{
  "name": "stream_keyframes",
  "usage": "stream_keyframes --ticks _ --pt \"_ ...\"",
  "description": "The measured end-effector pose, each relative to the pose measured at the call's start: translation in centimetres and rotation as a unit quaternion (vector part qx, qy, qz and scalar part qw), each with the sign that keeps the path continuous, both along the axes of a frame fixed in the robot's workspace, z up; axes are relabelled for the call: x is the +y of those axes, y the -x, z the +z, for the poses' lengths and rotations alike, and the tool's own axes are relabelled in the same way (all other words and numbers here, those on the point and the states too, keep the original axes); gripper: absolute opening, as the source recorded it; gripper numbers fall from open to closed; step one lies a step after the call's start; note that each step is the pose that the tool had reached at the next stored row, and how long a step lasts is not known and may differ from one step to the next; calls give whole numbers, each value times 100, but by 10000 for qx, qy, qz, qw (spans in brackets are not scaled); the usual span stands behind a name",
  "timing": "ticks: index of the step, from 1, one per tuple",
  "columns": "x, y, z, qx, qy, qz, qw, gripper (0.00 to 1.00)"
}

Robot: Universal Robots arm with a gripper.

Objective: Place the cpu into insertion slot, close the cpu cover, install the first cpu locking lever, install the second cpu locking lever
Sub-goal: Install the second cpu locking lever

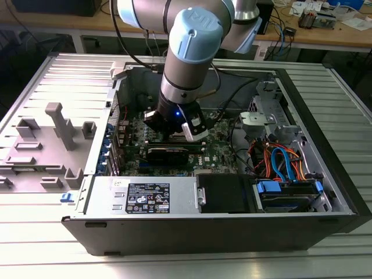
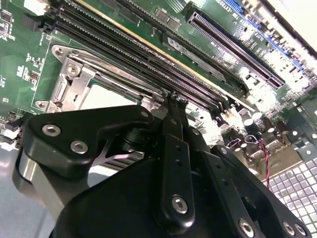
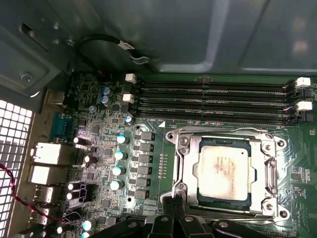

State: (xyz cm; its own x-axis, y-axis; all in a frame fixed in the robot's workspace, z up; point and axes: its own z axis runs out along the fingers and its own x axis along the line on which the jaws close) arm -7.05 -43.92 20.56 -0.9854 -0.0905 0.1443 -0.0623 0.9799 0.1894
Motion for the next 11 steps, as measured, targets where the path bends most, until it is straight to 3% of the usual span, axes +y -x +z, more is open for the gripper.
stream_keyframes --ticks 6,11 --pt "-5 -32 48 -1 45 0 10000 11" --pt "-87 -34 50 -1 53 0 10000 11"
